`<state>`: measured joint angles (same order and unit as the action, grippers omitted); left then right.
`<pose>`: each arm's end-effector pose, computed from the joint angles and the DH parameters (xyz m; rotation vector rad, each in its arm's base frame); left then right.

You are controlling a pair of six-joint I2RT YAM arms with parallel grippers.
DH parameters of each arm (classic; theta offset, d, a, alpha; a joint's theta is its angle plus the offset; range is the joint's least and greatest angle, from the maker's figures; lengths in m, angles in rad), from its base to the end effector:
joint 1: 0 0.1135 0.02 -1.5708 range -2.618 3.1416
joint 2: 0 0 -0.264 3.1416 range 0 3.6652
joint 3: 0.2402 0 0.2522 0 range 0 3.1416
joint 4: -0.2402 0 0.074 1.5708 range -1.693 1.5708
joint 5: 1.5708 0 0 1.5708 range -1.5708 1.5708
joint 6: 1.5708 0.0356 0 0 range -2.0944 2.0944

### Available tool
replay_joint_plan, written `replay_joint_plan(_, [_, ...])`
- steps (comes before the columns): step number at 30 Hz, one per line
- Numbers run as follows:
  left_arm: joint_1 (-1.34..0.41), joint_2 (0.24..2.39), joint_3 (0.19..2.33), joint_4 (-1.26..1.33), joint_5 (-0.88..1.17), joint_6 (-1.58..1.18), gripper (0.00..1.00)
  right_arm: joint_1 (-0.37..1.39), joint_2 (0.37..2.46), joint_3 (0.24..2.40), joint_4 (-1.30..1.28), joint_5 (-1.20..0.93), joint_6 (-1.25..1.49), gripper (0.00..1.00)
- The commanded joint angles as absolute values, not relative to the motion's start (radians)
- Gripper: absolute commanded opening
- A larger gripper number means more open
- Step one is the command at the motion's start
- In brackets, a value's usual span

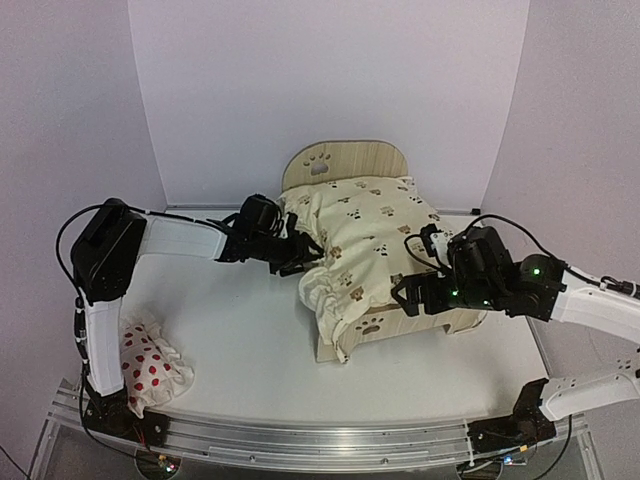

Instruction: Set up the pet bed

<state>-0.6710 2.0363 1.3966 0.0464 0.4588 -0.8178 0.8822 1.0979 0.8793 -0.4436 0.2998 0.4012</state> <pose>0.3494 -0.2975 0.1921 0.1214 2.4185 -1.2786 0.1588 0.1764 0.2876 -0.3696 2.1941 0.3802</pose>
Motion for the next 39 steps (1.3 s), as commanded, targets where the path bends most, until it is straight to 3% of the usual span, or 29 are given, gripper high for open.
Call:
replay_joint_plan(1, [-0.773, 1.808, 1.351, 0.346, 0.491, -0.576, 0.56, 0.885, 1.061, 0.855, -0.468, 0.336, 0.427, 0.98])
replay_joint_plan(11, [-0.897, 1.718, 1.141, 0.351, 0.332, -0.658, 0.57, 0.885, 1.021, 0.823, -0.511, 0.344, 0.465, 0.98])
replay_joint_plan(18, [-0.911, 1.720, 1.067, 0.298, 0.271, -0.584, 0.70, 0.885, 1.003, 0.825, -0.538, 0.345, 0.473, 0.98])
replay_joint_plan(26, [-0.911, 1.614, 1.098, -0.018, 0.081, -0.350, 0.92, 0.885, 1.006, 0.870, -0.564, 0.338, 0.447, 0.98])
replay_joint_plan(34, [-0.896, 1.490, 1.230, -0.217, -0.187, -0.077, 0.97, 0.885, 1.040, 0.911, -0.569, 0.326, 0.406, 0.98])
replay_joint_plan(39, [-0.839, 1.581, 1.384, -0.199, -0.119, 0.159, 0.96, 0.885, 1.059, 0.917, -0.569, 0.309, 0.389, 0.98])
